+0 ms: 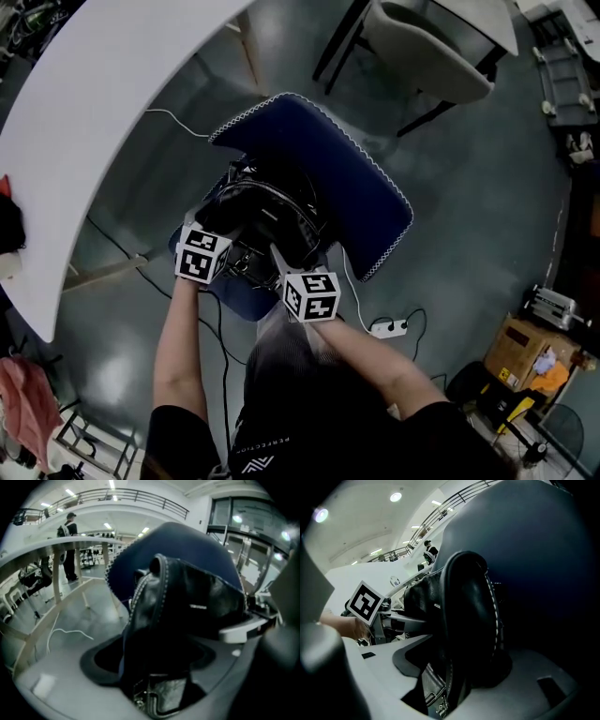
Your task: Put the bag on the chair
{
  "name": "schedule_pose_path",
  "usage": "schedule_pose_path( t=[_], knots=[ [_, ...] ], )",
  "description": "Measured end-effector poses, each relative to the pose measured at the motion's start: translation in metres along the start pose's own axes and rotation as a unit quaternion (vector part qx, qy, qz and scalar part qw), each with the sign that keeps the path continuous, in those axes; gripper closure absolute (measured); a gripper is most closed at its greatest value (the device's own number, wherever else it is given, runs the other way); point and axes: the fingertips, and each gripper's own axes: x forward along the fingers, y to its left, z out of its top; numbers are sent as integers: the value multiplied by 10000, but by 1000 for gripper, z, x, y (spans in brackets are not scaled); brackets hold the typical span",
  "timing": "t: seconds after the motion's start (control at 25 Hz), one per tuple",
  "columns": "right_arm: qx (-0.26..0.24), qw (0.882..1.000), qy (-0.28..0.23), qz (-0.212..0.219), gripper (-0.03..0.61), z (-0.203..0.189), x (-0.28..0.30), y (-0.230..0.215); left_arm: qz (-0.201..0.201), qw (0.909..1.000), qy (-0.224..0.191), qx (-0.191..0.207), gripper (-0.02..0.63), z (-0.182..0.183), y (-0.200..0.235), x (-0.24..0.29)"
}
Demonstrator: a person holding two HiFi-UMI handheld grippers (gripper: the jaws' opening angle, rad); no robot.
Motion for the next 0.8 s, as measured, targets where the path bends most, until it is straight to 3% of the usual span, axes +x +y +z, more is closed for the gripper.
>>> schedule_pose_path(
  t=[0.44,0.8],
  knots=[
    [15,9999,132,62,322,-1,-25,0,351,9989,-56,-295,230,-8,3,-21],
    [-19,9998,167,132,328,2,-59,-5,618,9942,-533,-695,235,-4,-10,-57]
  ],
)
